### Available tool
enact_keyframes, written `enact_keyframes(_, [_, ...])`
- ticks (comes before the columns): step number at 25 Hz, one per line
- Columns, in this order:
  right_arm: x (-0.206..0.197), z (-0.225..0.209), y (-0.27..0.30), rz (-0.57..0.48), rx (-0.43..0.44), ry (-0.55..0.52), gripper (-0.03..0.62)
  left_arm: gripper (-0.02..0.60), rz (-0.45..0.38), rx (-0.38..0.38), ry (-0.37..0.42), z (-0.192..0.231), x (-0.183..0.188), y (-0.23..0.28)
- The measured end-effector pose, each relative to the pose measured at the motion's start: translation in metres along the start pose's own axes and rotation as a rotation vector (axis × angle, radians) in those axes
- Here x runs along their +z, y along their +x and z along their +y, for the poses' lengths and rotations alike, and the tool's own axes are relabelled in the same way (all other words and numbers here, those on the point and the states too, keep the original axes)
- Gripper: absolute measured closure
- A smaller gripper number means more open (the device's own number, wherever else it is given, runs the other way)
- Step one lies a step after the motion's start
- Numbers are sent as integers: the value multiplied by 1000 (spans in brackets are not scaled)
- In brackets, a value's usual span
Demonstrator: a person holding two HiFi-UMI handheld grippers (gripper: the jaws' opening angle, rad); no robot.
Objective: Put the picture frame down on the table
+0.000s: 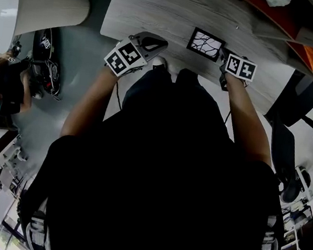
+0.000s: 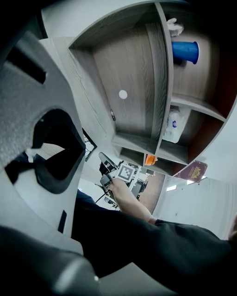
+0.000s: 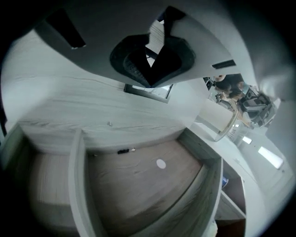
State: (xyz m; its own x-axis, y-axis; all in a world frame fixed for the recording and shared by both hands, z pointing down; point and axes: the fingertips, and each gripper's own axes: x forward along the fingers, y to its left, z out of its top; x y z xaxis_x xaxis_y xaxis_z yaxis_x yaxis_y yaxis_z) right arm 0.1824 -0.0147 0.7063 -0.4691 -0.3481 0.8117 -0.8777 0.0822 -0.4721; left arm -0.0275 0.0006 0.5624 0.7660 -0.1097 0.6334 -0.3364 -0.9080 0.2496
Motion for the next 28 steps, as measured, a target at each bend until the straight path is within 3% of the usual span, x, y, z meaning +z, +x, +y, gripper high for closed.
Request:
enact_keyframes(6, [35,24,-24,-96,-23,-236,588,565,-2,-2,9,2,7,0])
enact_keyframes(13, [64,38,-46,-207,-11,-244,588,565,-17,-3,39,3,19,4])
enact_keyframes(15, [71,43,-55,-239,-38,-313,588,565,-24,2,44,5,24,4])
enact_keyframes(17, [81,50,-68,-281,-73,-406,588,565,-47,2,51,6,32,3])
enact_keyframes(23, [107,78,-107,-409,-108,-545,588,565,-169,18,65,11,65,-9])
enact_keyframes(28, [121,94,-134,-504,-118,-587,588,565,-250,33,101,12,90,-19])
